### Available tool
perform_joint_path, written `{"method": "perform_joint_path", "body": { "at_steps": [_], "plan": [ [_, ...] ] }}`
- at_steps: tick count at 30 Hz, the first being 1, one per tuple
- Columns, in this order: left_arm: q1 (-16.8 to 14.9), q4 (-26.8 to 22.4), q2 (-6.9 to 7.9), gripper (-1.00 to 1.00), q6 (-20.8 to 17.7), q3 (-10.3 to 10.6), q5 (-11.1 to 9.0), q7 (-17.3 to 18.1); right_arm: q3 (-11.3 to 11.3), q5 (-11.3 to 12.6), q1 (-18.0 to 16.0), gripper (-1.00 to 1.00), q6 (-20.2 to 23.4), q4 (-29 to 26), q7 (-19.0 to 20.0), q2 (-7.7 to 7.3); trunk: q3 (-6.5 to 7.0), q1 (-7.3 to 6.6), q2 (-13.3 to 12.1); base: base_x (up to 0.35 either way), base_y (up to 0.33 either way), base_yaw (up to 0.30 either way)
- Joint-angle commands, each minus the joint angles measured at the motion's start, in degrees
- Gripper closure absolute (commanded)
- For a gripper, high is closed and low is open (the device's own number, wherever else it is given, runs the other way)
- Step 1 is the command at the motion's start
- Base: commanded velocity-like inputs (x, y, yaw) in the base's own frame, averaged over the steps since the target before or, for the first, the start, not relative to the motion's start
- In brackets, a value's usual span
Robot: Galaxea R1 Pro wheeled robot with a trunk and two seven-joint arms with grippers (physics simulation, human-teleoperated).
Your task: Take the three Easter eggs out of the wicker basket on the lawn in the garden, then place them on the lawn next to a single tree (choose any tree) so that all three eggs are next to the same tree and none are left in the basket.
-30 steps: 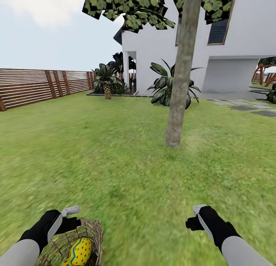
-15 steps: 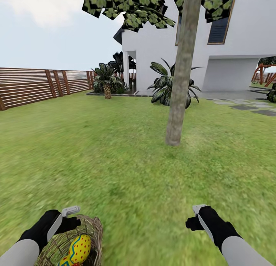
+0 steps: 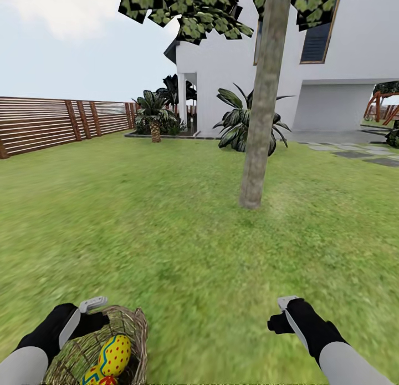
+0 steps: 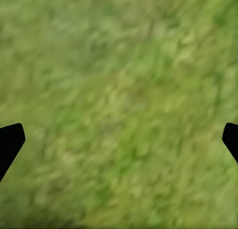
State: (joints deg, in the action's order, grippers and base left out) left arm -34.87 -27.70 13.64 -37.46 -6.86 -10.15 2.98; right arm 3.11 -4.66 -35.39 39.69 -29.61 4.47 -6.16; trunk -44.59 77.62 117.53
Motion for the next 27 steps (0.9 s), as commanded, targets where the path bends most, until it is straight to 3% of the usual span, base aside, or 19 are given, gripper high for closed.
{"method": "perform_joint_path", "body": {
  "at_steps": [1,27],
  "plan": [
    [-0.02,-0.07,0.01,-1.0,-0.33,-0.49,-0.04,0.18,0.29,-0.55,-0.03,-1.0,0.3,-0.1,0.45,-0.05,-0.24,0.22,0.44,0.0,0.0,0.0],
    [-0.02,0.01,-0.59,-1.0,-0.33,-0.87,-0.31,0.09,0.23,-0.7,-0.01,-1.0,0.3,-0.09,0.54,0.05,-4.91,5.93,10.87,0.0,0.0,0.0]
  ]
}}
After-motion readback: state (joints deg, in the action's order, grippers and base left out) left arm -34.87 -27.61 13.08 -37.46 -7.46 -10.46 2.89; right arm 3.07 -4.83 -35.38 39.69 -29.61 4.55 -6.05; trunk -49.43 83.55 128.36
